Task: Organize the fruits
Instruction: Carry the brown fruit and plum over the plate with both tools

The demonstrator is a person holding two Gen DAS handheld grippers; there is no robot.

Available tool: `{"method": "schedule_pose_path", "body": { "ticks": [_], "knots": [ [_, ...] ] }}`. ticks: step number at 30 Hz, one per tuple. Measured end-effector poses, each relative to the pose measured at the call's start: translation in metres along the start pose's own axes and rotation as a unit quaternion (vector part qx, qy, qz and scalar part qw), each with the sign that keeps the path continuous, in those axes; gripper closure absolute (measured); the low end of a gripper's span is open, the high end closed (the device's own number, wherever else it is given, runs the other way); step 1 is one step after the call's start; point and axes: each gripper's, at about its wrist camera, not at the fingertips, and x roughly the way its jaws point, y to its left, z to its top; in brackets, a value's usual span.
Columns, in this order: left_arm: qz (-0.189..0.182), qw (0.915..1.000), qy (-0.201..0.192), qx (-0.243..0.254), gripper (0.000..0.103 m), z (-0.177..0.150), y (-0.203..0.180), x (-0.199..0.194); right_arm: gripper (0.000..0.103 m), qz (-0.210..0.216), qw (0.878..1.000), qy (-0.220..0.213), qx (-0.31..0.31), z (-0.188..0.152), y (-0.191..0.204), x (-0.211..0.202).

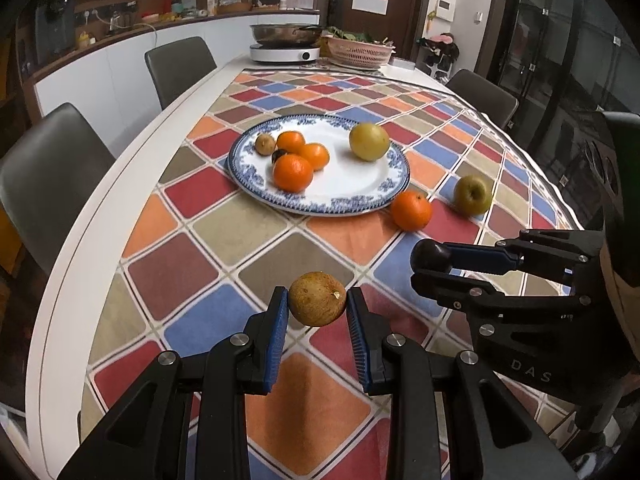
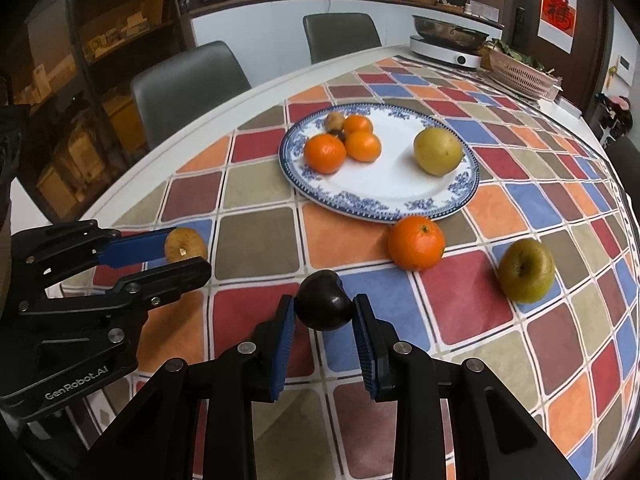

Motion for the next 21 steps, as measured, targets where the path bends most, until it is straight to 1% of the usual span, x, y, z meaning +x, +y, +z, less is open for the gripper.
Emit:
{"method": "schedule_pose_path", "body": {
  "ticks": [7, 10, 21],
  "knots": [
    [-0.003, 0.9997, -0.021, 0.015, 0.073, 0.020, -0.006, -0.007, 0.073, -0.001, 1.000, -0.021, 0.008, 0.012, -0.008, -0.013],
    [-0.006, 0.9994, -0.028, 0.021, 0.073, 0.033, -0.007, -0.006, 0.073, -0.006, 1.000, -0.029, 0.008, 0.020, -0.014, -0.017],
    [0.001, 0.9980, -0.041, 0.048, 0.073, 0.085, -0.007, 0.009, 0.073, -0.024, 0.999, -0.045, 0.008, 0.065, -0.041, -0.019]
  ]
}}
